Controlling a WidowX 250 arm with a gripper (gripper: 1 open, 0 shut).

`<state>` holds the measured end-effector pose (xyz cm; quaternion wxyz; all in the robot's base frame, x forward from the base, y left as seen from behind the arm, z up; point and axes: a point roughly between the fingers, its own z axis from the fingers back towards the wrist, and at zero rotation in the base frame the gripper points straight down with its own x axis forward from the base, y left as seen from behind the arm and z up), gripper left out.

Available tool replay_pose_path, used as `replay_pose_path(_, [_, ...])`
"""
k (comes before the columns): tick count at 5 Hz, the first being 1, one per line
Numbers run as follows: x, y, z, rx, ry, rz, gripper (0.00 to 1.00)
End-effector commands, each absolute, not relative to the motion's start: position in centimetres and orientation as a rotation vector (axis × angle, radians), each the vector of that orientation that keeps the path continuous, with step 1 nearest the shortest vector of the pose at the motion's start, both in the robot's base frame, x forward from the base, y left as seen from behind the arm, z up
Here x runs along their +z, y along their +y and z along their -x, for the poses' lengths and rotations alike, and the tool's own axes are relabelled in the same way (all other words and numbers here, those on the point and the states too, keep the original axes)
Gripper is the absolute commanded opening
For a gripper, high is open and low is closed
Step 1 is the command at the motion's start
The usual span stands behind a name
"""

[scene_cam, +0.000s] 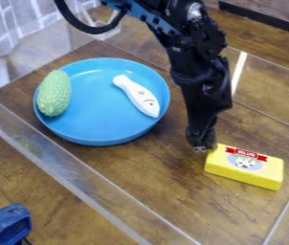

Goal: Put the yellow brick in the blue tray

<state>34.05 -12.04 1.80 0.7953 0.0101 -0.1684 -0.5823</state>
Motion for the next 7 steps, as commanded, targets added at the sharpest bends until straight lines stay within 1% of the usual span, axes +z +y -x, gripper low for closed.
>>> replay_pose_path(1, [-3.0,-10.1,-28.3,-1.376,-0.133,0.071,1.0])
replay_pose_path(2, [-1.9,-11.1,-28.0,-1.417,-0.14,0.081,1.0])
replay_pose_path(3, [-1.0,-11.5,-27.9,-1.447,-0.137,0.085,0.0])
replay_pose_path(5, [0.4,-13.6,-26.9,-1.493,-0.129,0.098,0.0])
replay_pose_path(6, [1.0,-15.2,-26.3,-1.493,-0.11,0.12,0.0])
replay_pose_path(7, [1.5,-15.9,-26.3,-1.437,-0.104,0.151,0.0])
